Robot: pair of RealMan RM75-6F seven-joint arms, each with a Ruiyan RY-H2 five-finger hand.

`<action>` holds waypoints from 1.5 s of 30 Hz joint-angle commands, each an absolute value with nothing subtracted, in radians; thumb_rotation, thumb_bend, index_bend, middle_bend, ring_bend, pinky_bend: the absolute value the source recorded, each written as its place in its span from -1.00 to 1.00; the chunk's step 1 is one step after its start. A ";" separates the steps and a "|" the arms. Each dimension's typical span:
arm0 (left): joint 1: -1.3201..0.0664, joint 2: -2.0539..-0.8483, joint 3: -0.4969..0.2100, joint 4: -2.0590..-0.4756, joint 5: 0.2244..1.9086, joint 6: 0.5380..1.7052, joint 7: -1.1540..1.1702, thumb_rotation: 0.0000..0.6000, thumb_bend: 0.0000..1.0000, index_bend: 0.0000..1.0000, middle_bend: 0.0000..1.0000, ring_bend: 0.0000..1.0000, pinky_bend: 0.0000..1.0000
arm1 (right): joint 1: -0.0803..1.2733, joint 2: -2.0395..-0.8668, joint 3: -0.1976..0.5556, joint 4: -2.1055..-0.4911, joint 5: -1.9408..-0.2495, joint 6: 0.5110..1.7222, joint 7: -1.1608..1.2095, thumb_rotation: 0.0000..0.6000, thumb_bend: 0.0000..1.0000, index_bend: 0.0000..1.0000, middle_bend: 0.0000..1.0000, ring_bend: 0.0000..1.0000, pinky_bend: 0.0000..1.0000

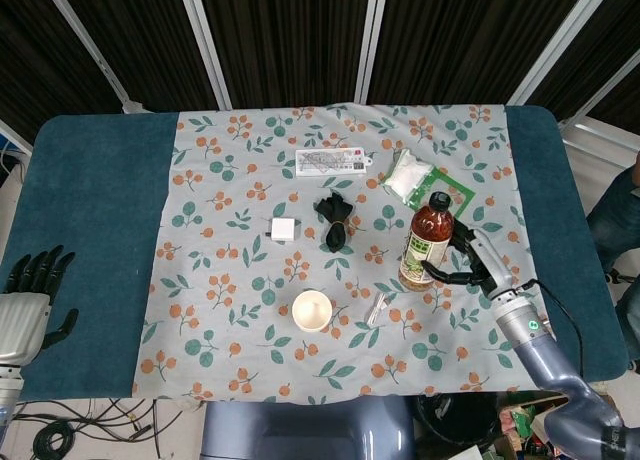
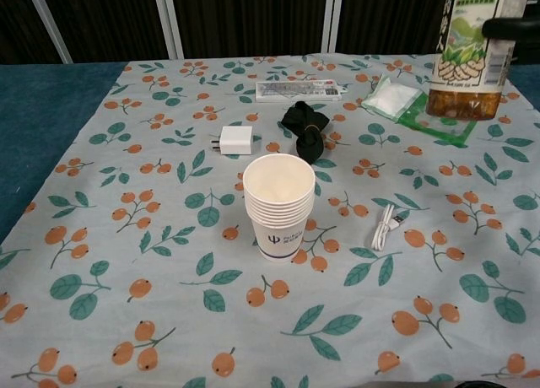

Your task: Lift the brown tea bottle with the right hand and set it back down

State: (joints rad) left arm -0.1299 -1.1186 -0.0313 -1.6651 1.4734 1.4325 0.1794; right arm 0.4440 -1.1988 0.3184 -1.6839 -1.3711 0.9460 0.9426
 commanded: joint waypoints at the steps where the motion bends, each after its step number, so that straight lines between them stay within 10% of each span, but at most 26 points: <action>1: -0.130 -1.119 -0.031 -1.665 1.473 1.432 0.180 1.00 -0.25 -1.00 -1.00 -1.00 -1.00 | 0.460 -1.342 0.304 -1.568 -1.241 1.002 0.758 1.00 -0.41 0.01 -0.14 -0.09 -0.18; 22: -0.130 -1.120 -0.030 -1.666 1.471 1.431 0.189 1.00 -0.25 -1.00 -1.00 -1.00 -1.00 | 0.440 -1.647 0.282 -1.242 -1.217 1.158 0.681 1.00 -0.39 0.01 -0.17 -0.12 -0.23; 45: -0.129 -1.119 -0.030 -1.667 1.467 1.429 0.195 1.00 -0.25 -1.00 -1.00 -1.00 -1.00 | 0.427 -1.693 0.228 -1.152 -1.269 1.091 0.725 1.00 -0.63 -0.22 -0.55 -0.49 -0.56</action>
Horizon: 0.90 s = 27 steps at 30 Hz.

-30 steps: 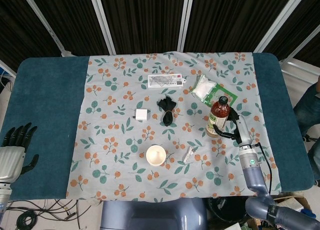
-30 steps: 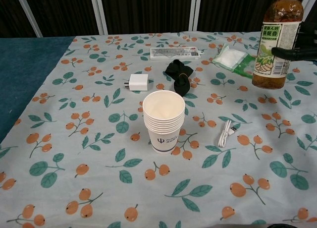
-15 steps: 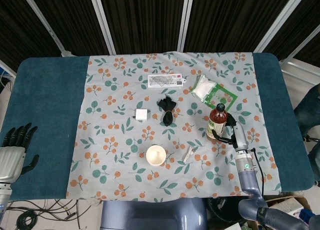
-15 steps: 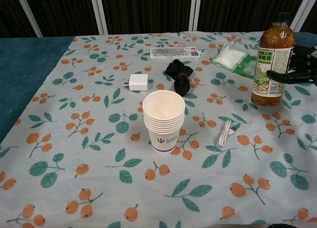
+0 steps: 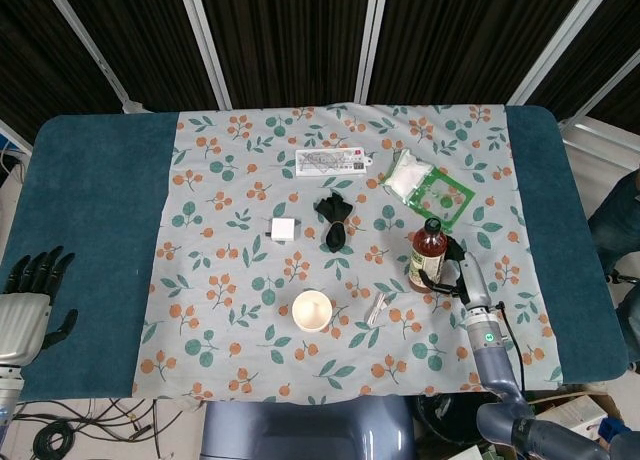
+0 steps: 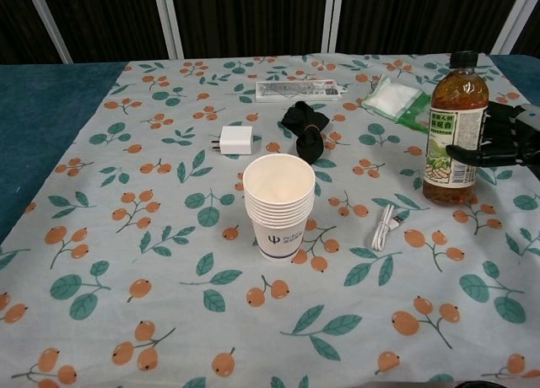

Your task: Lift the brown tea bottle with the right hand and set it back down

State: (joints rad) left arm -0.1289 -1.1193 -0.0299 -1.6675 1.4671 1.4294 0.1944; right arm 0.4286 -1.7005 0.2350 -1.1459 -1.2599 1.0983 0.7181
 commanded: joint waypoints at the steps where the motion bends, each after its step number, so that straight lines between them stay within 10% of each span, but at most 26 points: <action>1: -0.129 -1.119 -0.030 -1.667 1.466 1.429 0.195 1.00 -0.25 -1.00 -1.00 -1.00 -1.00 | 0.426 -1.689 0.224 -1.156 -1.274 1.088 0.729 1.00 -0.67 -0.29 -0.61 -0.55 -0.59; 8: -0.129 -1.118 -0.029 -1.669 1.466 1.427 0.197 1.00 -0.25 -1.00 -1.00 -1.00 -1.00 | 0.422 -1.632 0.190 -1.193 -1.330 1.063 0.786 1.00 -0.94 -0.81 -0.95 -0.92 -0.72; 27: -0.129 -1.119 -0.029 -1.672 1.468 1.430 0.202 1.00 -0.25 -1.00 -1.00 -1.00 -1.00 | 0.316 -1.188 0.092 -1.472 -1.502 1.139 0.917 1.00 -0.88 -0.86 -0.92 -0.93 -0.73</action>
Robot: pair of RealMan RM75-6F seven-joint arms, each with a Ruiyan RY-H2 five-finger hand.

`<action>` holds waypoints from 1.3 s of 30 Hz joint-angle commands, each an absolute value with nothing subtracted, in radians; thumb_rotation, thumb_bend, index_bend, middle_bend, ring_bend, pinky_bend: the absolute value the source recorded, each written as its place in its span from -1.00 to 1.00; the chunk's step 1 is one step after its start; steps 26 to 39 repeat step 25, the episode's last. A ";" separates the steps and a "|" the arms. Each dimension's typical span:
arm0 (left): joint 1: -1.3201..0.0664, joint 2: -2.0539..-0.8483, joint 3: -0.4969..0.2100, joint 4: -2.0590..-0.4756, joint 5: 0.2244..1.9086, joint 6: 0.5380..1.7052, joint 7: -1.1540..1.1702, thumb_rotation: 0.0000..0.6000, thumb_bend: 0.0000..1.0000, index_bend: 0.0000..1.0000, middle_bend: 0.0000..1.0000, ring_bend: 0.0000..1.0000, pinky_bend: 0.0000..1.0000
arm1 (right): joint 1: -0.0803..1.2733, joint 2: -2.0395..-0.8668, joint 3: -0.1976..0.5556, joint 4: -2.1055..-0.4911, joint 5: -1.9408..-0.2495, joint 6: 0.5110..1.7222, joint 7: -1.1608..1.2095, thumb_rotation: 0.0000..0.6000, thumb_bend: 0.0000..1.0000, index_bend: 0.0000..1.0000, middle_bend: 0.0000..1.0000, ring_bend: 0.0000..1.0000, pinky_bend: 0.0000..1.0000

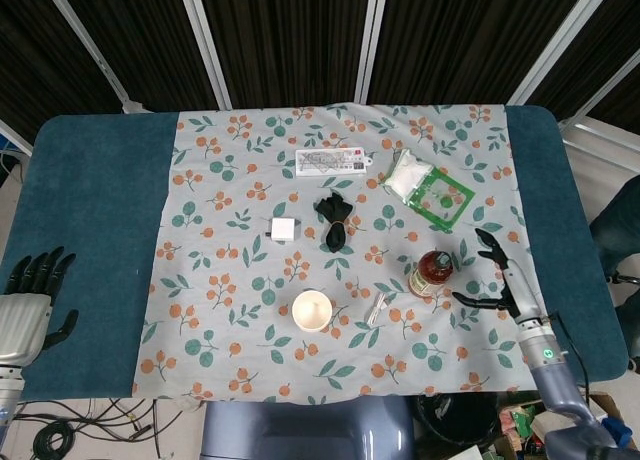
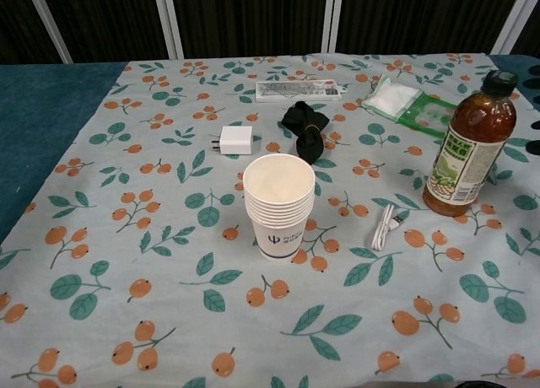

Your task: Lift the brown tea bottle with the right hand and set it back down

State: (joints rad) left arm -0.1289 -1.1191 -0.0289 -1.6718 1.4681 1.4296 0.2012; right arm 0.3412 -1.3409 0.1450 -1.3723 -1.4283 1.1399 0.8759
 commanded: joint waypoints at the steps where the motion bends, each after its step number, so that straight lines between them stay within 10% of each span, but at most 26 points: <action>1: -0.129 -1.120 -0.029 -1.672 1.468 1.431 0.203 1.00 -0.25 -1.00 -1.00 -1.00 -1.00 | 0.316 -1.152 0.080 -1.490 -1.518 1.132 0.925 1.00 -0.87 -0.86 -0.91 -0.93 -0.73; 7: -0.128 -1.121 -0.031 -1.672 1.469 1.435 0.204 1.00 -0.25 -1.00 -1.00 -1.00 -1.00 | 0.263 -0.973 0.043 -1.556 -1.523 1.181 0.637 1.00 -0.83 -0.91 -0.91 -0.93 -0.72; 15: -0.127 -1.119 -0.033 -1.669 1.475 1.443 0.196 1.00 -0.25 -1.00 -1.00 -1.00 -1.00 | 0.100 -1.078 0.051 -1.594 -1.441 1.489 0.053 1.00 -0.83 -0.91 -0.91 -0.93 -0.73; 39: -0.127 -1.116 -0.035 -1.664 1.479 1.446 0.185 1.00 -0.25 -1.00 -1.00 -1.00 -1.00 | 0.035 -1.157 0.012 -1.516 -1.545 1.618 0.010 1.00 -0.80 -0.91 -0.91 -0.93 -0.72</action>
